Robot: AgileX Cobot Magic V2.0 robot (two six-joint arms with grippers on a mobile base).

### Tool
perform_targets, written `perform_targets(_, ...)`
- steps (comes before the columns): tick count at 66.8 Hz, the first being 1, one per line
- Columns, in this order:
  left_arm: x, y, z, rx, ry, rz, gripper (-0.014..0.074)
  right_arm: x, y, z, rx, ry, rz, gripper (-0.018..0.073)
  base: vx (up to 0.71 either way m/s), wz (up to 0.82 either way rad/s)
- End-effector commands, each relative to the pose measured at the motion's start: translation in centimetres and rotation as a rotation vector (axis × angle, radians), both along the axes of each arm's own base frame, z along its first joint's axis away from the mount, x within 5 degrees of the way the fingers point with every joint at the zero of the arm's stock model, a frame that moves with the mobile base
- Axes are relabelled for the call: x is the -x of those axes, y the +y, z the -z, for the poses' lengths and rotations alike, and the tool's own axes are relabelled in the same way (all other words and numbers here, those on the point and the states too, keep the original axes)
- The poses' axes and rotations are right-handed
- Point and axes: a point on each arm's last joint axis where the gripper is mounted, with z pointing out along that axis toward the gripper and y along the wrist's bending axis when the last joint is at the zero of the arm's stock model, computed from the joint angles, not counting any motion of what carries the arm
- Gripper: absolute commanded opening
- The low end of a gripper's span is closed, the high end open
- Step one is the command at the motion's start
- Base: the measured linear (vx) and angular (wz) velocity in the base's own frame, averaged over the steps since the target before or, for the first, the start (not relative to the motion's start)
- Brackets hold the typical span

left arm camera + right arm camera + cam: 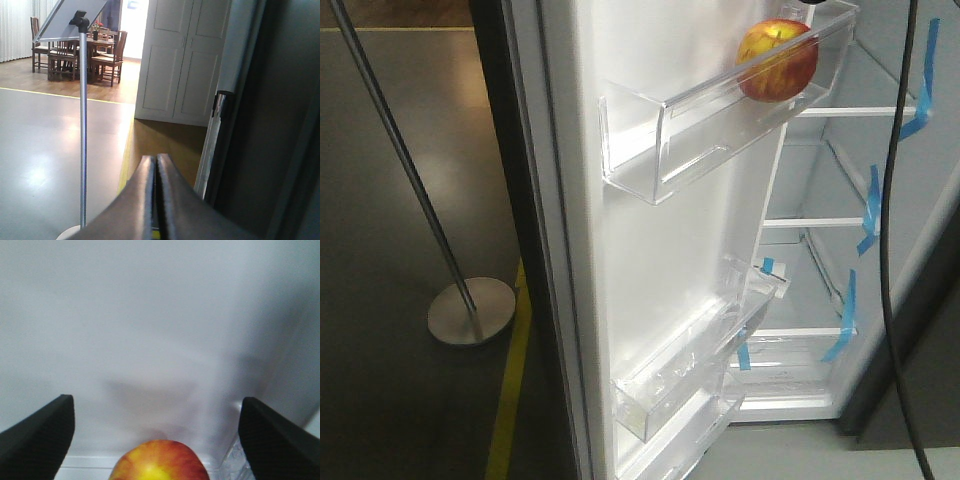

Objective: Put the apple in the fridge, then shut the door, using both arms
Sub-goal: 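Lower the apple into the upper door bin and open the right gripper, then withdraw the right gripper up and away from the door bin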

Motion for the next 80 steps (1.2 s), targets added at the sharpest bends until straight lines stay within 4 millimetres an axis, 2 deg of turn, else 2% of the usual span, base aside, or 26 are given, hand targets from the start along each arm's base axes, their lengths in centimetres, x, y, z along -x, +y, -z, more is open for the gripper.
perform_targets(1,0.1,0.0,-1.3,0.004,-0.086,0.000,-0.0007,3.8,-0.1,-5.0,-0.066,-0.162,0.031,0.0613,0.00,0.00)
perform_targets(8,0.1,0.0,-1.3,0.004,-0.086,0.000,-0.0007,6.4,-0.2,-6.8,-0.039,-0.201,0.030,0.0555,0.00,0.00)
perform_targets(14,0.1,0.0,-1.3,0.004,-0.086,0.000,-0.0007,8.7,-0.3,-8.0,-0.010,-0.213,0.026,0.0461,0.00,0.00)
perform_targets(22,0.1,0.0,-1.3,0.004,-0.086,0.000,-0.0007,12.1,-0.5,-9.4,0.040,-0.225,0.031,0.0272,0.00,0.00)
perform_targets(30,0.1,0.0,-1.3,0.004,-0.086,0.000,-0.0007,15.3,-0.8,-10.4,0.096,-0.239,0.050,0.0020,0.00,0.00)
perform_targets(32,0.1,0.0,-1.3,0.004,-0.086,0.000,-0.0007,16.3,-0.8,-10.7,0.107,-0.247,0.052,-0.0017,0.00,0.00)
perform_targets(40,0.1,0.0,-1.3,0.004,-0.086,0.000,-0.0007,19.2,-1.2,-11.5,0.130,-0.255,0.082,-0.0006,0.00,0.00)
perform_targets(58,0.1,0.0,-1.3,0.004,-0.086,0.000,-0.0007,28.3,-1.8,-14.1,0.134,-0.421,0.164,-0.0004,0.00,0.00)
perform_targets(69,0.1,0.0,-1.3,0.015,-0.088,0.000,-0.0007,33.4,-2.1,-14.4,0.162,-0.477,0.198,-0.0004,0.00,0.00)
perform_targets(76,0.1,0.0,-1.3,0.051,-0.096,0.001,-0.0007,35.9,-2.4,-14.4,0.155,-0.514,0.232,-0.0004,0.00,0.00)
perform_targets(80,0.1,0.1,-1.3,0.090,-0.098,0.003,-0.0007,36.7,-2.6,-13.8,0.152,-0.517,0.254,-0.0004,0.00,0.00)
